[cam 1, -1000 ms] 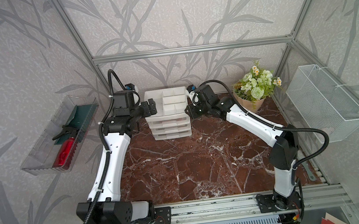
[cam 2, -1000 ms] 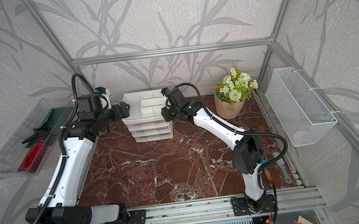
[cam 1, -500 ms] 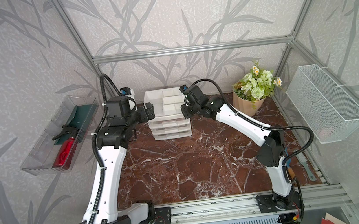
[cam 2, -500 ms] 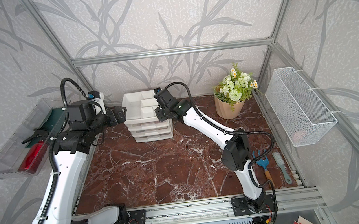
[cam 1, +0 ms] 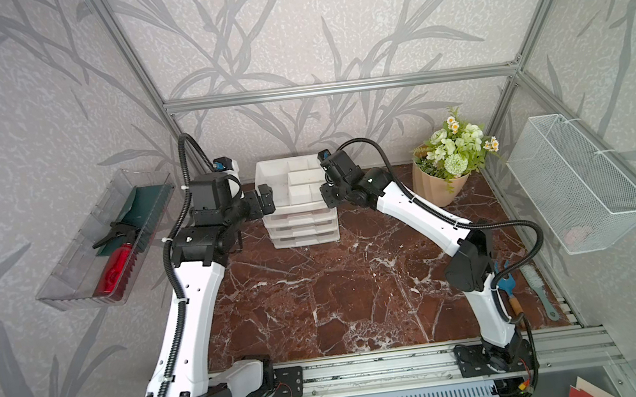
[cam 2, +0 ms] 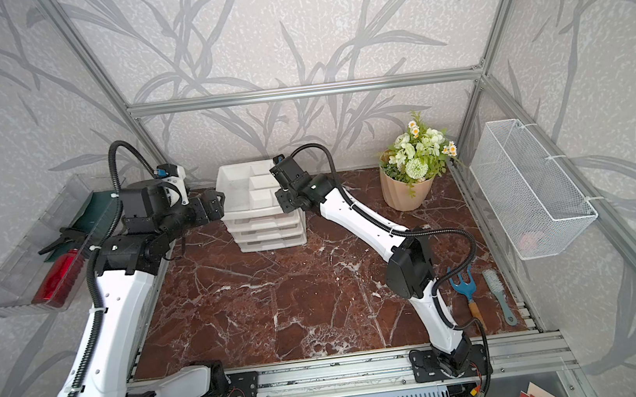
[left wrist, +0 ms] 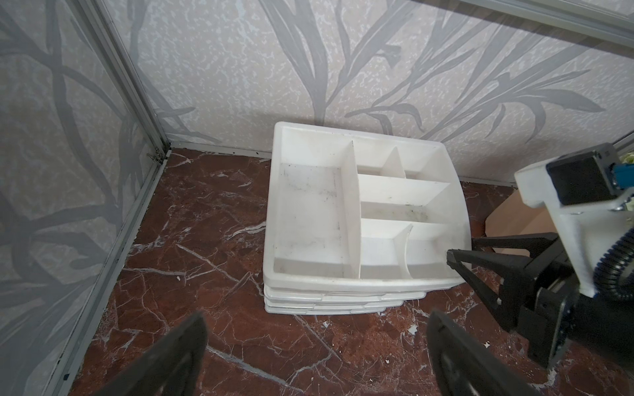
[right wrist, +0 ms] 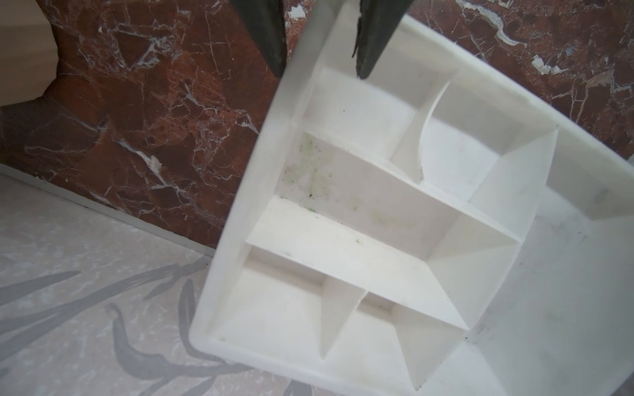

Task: Take the postcards out of the drawer
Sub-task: Adjust the storage box at the center of the board.

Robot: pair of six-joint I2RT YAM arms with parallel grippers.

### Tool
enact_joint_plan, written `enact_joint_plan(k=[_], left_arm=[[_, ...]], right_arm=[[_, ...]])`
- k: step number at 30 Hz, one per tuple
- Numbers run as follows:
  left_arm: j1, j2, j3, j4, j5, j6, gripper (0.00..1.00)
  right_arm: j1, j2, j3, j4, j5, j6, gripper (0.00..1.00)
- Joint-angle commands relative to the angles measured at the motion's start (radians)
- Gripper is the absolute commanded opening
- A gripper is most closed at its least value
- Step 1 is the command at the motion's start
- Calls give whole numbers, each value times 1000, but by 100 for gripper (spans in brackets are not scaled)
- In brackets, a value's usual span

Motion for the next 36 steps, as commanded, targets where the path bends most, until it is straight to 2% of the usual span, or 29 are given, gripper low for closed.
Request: enact_joint_plan(k=[1, 10, 18, 27, 36], left_arm=[[-4, -14, 0, -25, 9, 8, 98], [-4, -4, 19, -54, 26, 14, 98], [-3, 10, 46, -92, 57, 34, 93], [-3, 45, 100, -174, 95, 87, 89], [-4, 75, 120, -235, 34, 138, 81]], right_arm=[[0, 33, 64, -48, 12, -20, 35], [-11, 83, 145, -102, -12, -45, 26], [-27, 69, 141, -90, -117, -132, 19], [-73, 61, 142, -93, -420, -274, 17], [-98, 79, 152, -67, -774, -441, 17]])
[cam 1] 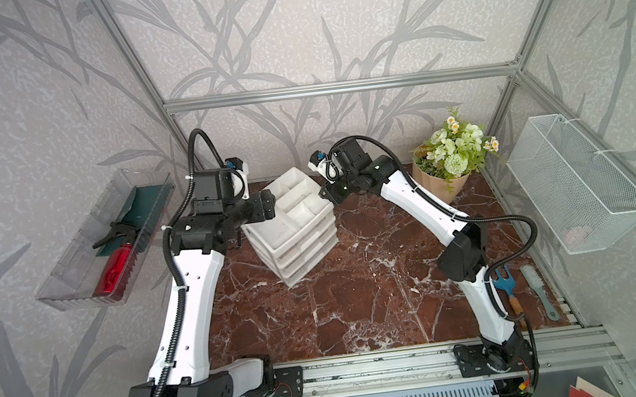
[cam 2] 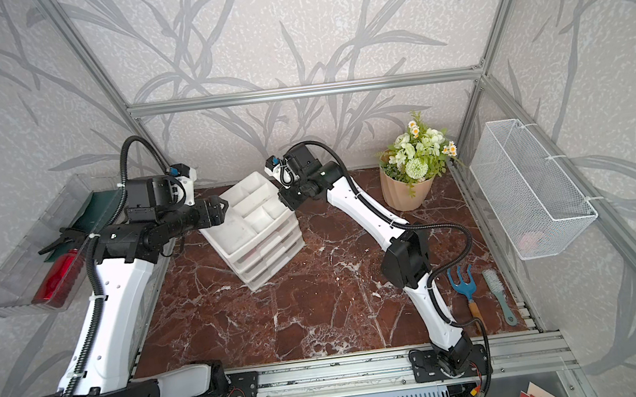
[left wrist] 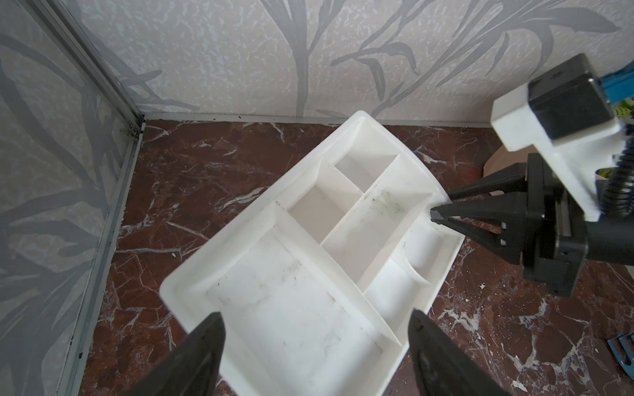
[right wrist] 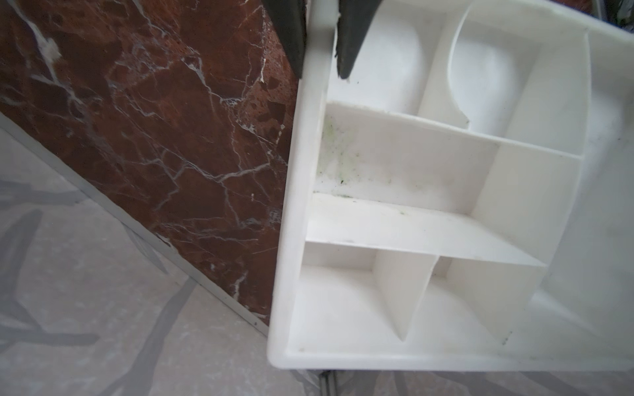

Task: Take the postcards out of the drawer
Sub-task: Adjust the storage box at the center of the board.

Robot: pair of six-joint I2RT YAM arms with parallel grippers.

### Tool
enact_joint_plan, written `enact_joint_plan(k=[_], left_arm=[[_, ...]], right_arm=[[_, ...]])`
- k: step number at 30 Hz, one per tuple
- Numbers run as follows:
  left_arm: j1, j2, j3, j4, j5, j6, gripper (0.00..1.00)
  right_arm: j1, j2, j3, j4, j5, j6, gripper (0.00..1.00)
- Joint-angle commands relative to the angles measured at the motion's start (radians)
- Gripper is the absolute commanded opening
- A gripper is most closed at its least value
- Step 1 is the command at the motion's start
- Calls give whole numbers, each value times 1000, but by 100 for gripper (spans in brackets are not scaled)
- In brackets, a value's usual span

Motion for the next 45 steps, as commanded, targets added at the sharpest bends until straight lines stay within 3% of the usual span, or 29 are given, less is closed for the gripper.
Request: enact_joint_plan(k=[1, 4, 8, 16, 30, 38, 45], left_arm=[[-3, -3, 12, -53, -35, 48, 80], [-3, -5, -2, -51, -56, 53, 80], [-2, 4, -9, -73, -80, 54, 74], [4, 5, -66, -103, -117, 42, 52], [40, 32, -138, -26, -133, 30, 51], [57, 58, -132, -13, -110, 33, 36], [59, 30, -166, 15, -106, 3, 27]], right_arm=[[-4, 8, 38, 3, -256, -106, 17], [-19, 23, 50, 14, -391, -140, 17], [-33, 65, 107, 20, -451, -120, 17], [-42, 126, 198, -17, -450, -97, 17], [-42, 137, 196, 12, -487, -78, 22], [-42, 132, 201, 39, -487, -7, 28], [-50, 79, 181, 27, -409, 116, 32]])
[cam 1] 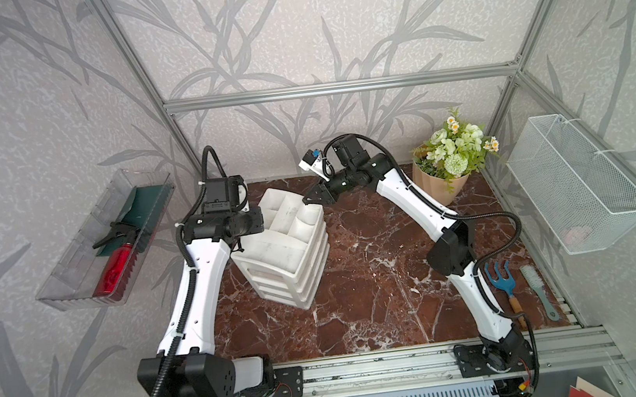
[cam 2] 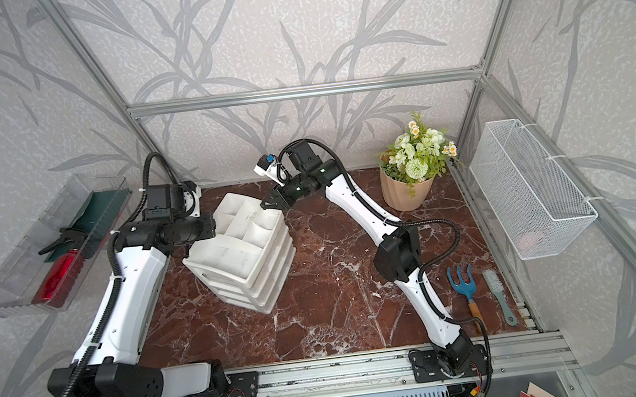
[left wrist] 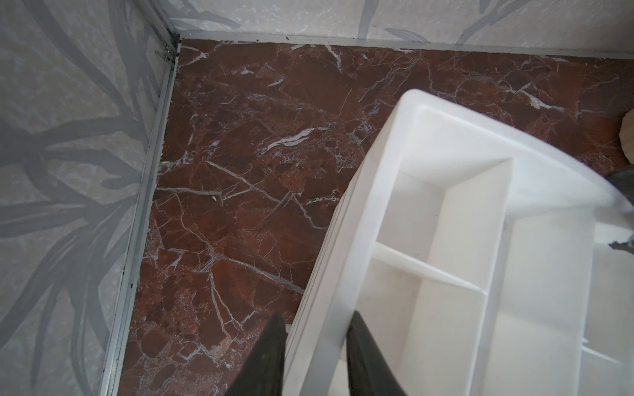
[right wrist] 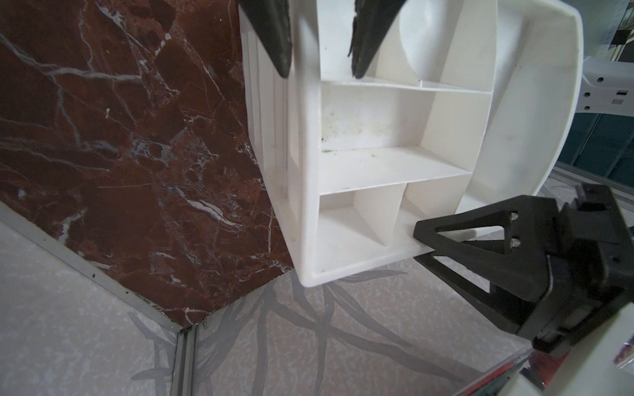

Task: Take the postcards out of the drawer
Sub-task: Adjust the storage box at the center of the board.

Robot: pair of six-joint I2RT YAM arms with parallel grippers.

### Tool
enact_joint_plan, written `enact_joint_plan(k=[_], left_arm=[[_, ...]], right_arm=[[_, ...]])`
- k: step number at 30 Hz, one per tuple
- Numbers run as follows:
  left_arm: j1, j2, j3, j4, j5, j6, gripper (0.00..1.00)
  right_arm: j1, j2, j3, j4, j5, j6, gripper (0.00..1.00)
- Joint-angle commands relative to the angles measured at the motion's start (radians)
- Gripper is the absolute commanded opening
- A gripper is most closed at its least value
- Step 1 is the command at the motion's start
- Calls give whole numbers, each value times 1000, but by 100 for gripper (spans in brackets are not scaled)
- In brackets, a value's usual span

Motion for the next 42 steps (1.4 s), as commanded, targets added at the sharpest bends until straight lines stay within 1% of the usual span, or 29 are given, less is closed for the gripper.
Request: enact_joint_plan(k=[1, 4, 6, 9, 12, 17, 20, 23, 24, 26, 28, 30, 32, 33, 35, 38, 39, 40, 42], left_arm=[[4, -29, -34, 14, 9, -30, 25], [4, -57, -75, 45, -2, -58, 21], [4, -73, -101, 70, -2, -78, 20], [5, -94, -138, 100, -10, -112, 17], [4, -122, -170, 129, -25, -135, 14], [4, -155, -213, 196, -28, -147, 12], [5, -148, -212, 226, -23, -130, 9], [5, -126, -201, 267, -5, -120, 7], [4, -115, -194, 278, 1, -114, 6], [4, -95, -182, 298, 5, -102, 5], [5, -75, -169, 320, 16, -83, 3], [4, -63, -161, 344, 27, -72, 4], [4, -49, -148, 350, 40, -59, 8], [5, -45, -141, 349, 41, -52, 14], [4, -40, -133, 350, 34, -42, 21], [4, -27, -121, 358, 26, -21, 37], [4, -21, -113, 356, 22, -16, 39], [4, -15, -104, 352, 17, -10, 39], [5, 0, -90, 343, 19, -2, 28]], right_arm=[[-7, -73, 3, -6, 34, 72, 33], [-13, -144, -70, 24, 89, 121, 39], [-23, -201, -144, 61, 97, 165, 41], [-49, -308, -322, 180, 99, 247, 48], [-82, -428, -536, 343, 86, 328, 53], [-126, -575, -879, 594, 11, 477, 61], [-128, -614, -1032, 723, -17, 544, 64], [-128, -614, -1132, 832, -46, 626, 66], [-128, -612, -1169, 896, -63, 667, 66], [-128, -605, -1234, 1014, -85, 754, 69], [-127, -601, -1281, 1091, -95, 805, 74], [-126, -598, -1324, 1170, -100, 858, 77], [-124, -591, -1356, 1248, -105, 908, 79], [-123, -584, -1368, 1281, -105, 934, 80], [-121, -572, -1388, 1349, -105, 983, 81], [-117, -540, -1408, 1467, -109, 1067, 81], [-116, -532, -1411, 1493, -106, 1085, 81], [-113, -524, -1416, 1524, -99, 1105, 82], [-99, -508, -1418, 1569, -85, 1132, 82]])
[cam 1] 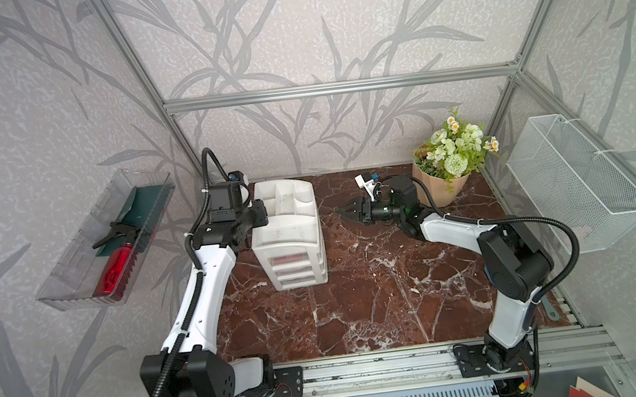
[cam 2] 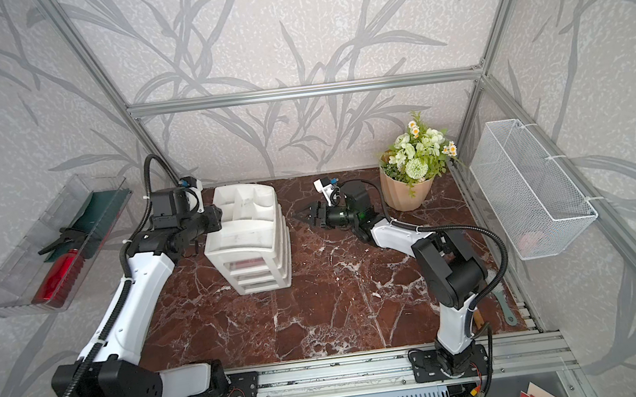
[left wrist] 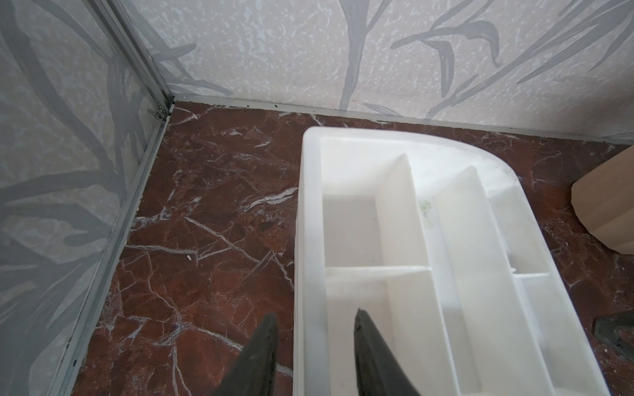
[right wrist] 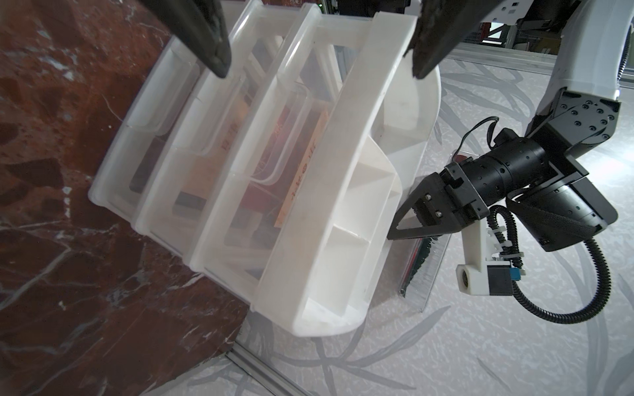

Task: Take the postcards out of the drawer
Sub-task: Adjust the storage box at the center of the board, then open the drawer in the storage box.

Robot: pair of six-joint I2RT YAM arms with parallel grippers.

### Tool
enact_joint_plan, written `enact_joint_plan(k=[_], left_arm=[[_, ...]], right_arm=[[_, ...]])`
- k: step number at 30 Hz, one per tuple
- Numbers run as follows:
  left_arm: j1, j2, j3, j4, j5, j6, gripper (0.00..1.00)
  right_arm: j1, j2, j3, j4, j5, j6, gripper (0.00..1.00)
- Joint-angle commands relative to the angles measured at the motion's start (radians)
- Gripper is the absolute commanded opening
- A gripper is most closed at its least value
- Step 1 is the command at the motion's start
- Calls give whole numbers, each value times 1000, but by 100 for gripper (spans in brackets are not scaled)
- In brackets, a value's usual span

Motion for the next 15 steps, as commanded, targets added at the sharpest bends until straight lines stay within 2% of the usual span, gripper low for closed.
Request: enact_joint_plan(k=[1, 5, 15], left_arm=[[5, 22, 56, 6, -2, 33, 24], [5, 43, 64, 0, 12, 33, 12], [4, 80, 58, -7, 9, 32, 0]], right_arm=[[26, 33, -10, 168, 7, 96, 82], [55, 63, -15, 233, 35, 150, 83], [86, 88, -62, 338, 102, 243, 83]])
